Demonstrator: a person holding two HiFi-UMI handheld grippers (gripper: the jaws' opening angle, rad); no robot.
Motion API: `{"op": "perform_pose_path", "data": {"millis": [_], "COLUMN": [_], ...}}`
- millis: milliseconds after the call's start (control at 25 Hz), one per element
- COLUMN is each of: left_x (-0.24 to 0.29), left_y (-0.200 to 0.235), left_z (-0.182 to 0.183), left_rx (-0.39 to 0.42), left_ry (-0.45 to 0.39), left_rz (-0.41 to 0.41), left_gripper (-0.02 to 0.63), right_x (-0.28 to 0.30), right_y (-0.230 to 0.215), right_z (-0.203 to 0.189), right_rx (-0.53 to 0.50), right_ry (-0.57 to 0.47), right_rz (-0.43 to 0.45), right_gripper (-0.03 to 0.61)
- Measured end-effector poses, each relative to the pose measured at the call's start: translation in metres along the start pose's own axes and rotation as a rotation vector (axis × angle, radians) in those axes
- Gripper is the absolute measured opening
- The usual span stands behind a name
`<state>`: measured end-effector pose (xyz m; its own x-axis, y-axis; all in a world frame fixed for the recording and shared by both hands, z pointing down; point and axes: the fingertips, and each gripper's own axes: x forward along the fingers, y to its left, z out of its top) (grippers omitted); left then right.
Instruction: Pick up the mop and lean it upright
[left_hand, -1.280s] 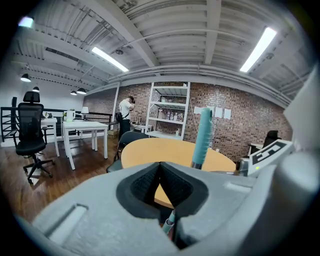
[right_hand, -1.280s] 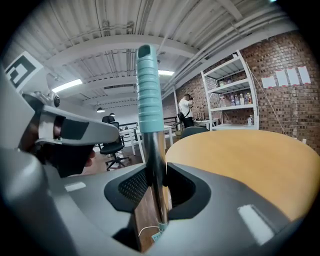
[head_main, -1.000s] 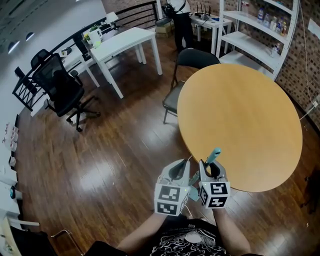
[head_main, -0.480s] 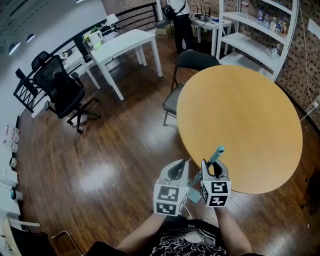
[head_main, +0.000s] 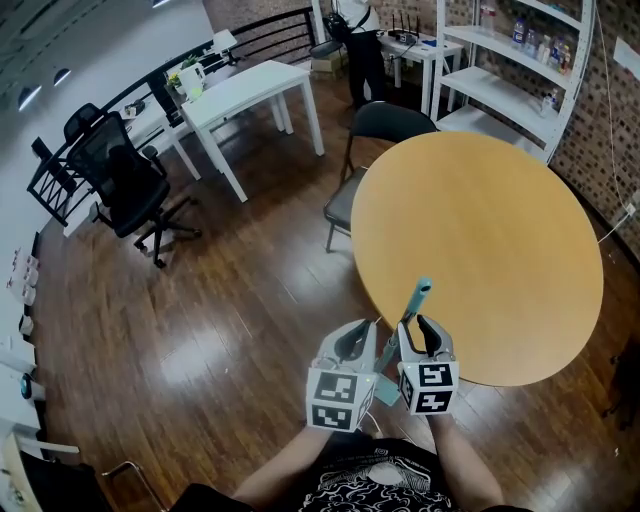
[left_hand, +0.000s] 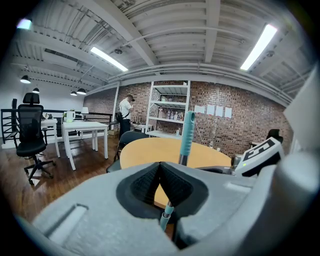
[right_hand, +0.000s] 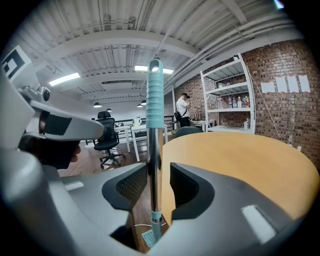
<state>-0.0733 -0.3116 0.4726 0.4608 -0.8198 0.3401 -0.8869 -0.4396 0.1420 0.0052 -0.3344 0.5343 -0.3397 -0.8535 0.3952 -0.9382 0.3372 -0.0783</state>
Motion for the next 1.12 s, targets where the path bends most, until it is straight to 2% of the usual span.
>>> {"op": "perform_pose_path", "data": {"millis": [600, 760, 960, 1120], "left_x": [-0.011, -0.019, -0.035, -0.053], "left_y": [-0.013, -0.021, -0.039, -0.057], "left_z": [-0.003, -0.002, -0.004, -0.010], "left_rx": [-0.004, -0.008, -0.011, -0.010], "left_ry": [-0.002, -0.012, -0.025, -0.029], "left_rz": [0.030, 0.042, 0.064, 0.088], "left_gripper": [0.003, 0.003, 0.003, 0.003], "right_x": [-0.023, -0.043, -0.077, -0.106], "right_y": [0.006, 0.017, 0.023, 0.030], "right_z": [-0.001, 0.006, 0.021, 0.032], "right_rx": [-0.002, -0.022, -0.034, -0.044], "right_ry": [-0.001, -0.018, -0.069, -0.100], "right_rz": [0.038, 0.059, 0.088, 0.126], "right_gripper": [0.140, 0.114, 0.034, 0.005]}}
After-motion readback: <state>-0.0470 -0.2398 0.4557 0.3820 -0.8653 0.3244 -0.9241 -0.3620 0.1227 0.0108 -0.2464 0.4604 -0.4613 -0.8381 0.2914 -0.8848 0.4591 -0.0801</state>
